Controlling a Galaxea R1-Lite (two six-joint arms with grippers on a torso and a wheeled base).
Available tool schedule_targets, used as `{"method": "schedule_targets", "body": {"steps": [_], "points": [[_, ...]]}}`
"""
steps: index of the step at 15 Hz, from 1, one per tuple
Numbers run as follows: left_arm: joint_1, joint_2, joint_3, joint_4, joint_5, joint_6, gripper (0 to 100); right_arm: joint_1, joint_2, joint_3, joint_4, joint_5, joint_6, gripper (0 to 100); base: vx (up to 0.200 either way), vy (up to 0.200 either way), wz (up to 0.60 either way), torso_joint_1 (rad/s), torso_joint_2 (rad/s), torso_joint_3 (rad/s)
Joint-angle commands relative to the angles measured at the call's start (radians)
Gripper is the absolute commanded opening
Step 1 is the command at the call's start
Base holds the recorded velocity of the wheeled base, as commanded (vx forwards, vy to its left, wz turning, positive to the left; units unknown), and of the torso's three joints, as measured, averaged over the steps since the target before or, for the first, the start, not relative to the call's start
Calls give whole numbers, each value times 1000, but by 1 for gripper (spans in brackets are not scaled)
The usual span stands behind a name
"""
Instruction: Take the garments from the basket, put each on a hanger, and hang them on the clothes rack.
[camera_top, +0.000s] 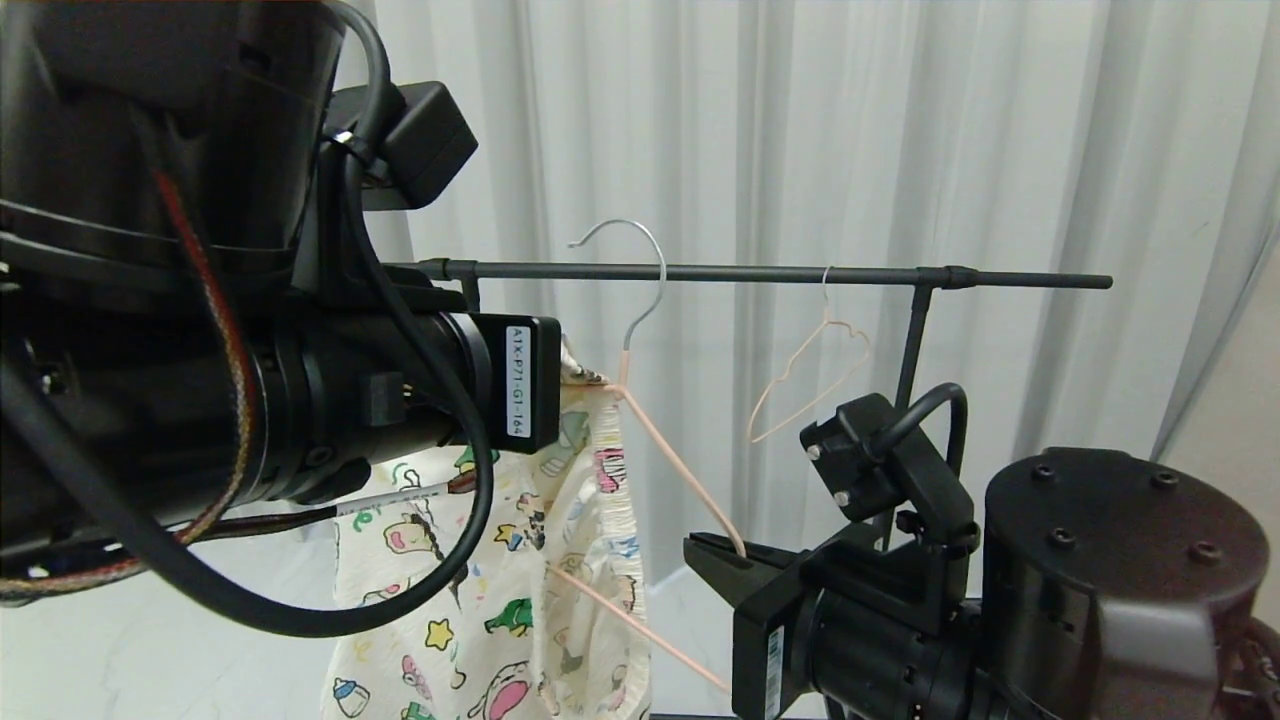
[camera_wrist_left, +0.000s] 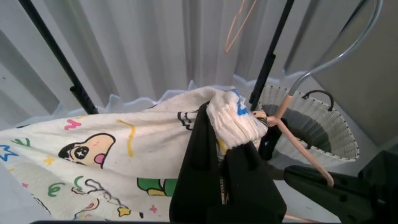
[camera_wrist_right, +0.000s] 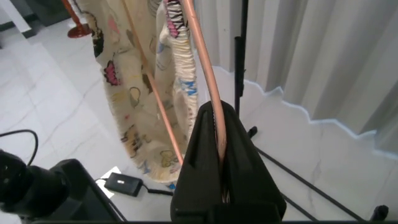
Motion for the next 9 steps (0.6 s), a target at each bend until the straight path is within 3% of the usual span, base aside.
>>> {"method": "schedule_targets", "body": {"steps": [1,2,3,9], "points": [[-1,-4,1,1,0,1,0,-2,-5,-2,-2,-2,-1,0,0,0,0,0,0,0],[-1,-11,5,1,0,3,0,-8,-5,-3,-5,-2,-6,0,0,0,0,0,0,0],[-1,-13,13,1,0,7,100,-16,-5,-3,-22,-2,-17,0,0,0,0,0,0,0],[-16,-96,134,-1,-1,75,100,-30,-27,1,-79,-76,-107,0,0,0,0,0,0,0]]}}
